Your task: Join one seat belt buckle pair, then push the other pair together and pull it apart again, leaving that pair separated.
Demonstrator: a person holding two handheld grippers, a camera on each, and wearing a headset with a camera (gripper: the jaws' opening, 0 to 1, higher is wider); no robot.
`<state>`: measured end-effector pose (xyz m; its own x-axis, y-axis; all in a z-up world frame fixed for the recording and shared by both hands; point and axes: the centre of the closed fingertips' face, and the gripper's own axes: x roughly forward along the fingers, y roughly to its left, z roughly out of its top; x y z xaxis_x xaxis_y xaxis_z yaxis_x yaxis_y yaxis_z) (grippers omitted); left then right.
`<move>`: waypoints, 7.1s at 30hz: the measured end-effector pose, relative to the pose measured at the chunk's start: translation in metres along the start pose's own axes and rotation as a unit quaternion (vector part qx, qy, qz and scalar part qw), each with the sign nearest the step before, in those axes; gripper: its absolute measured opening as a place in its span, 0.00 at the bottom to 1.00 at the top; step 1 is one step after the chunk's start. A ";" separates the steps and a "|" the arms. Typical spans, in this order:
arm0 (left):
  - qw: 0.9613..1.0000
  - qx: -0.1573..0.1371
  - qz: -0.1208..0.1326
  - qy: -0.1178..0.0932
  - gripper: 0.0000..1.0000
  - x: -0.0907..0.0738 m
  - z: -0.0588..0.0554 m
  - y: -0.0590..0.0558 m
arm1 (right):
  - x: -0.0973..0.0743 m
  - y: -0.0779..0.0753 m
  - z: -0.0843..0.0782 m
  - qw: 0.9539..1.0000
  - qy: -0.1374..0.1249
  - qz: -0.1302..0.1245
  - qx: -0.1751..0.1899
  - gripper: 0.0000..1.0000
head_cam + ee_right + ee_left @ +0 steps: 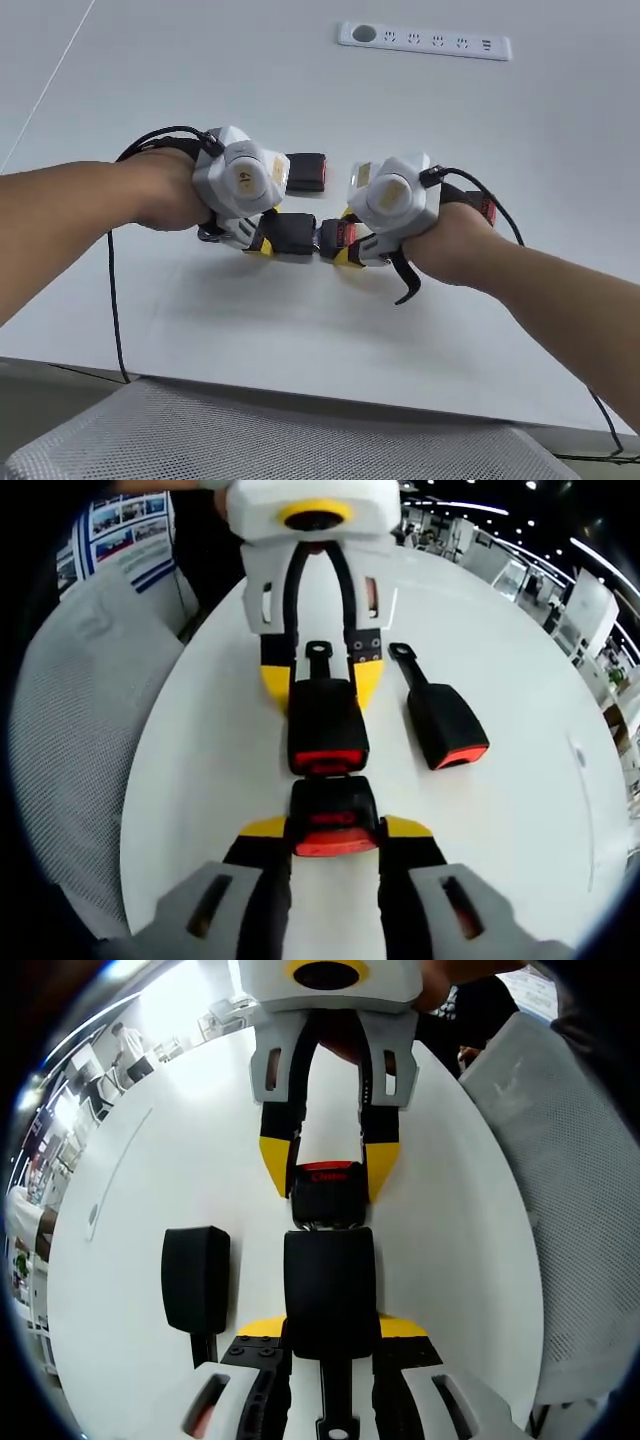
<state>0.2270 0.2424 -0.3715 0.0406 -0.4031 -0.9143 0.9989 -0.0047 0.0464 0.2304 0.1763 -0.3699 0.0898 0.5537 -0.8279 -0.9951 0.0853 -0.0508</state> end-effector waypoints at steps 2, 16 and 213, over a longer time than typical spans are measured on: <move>1.000 -0.001 0.000 0.000 0.30 0.001 -0.001 0.001 | 0.001 0.000 0.000 1.000 -0.002 0.000 0.004 0.31; 1.000 -0.012 0.010 -0.015 0.30 -0.001 -0.004 0.003 | 0.004 -0.001 -0.001 1.000 0.004 -0.006 -0.008 0.31; 0.999 -0.016 0.012 0.032 0.32 0.007 0.003 0.098 | -0.009 -0.091 -0.020 0.998 0.040 -0.024 -0.050 0.34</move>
<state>0.3253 0.2369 -0.3722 0.0644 -0.3438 -0.9368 0.9979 0.0334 0.0563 0.3197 0.1466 -0.3693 0.1383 0.4820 -0.8652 -0.9892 0.0243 -0.1446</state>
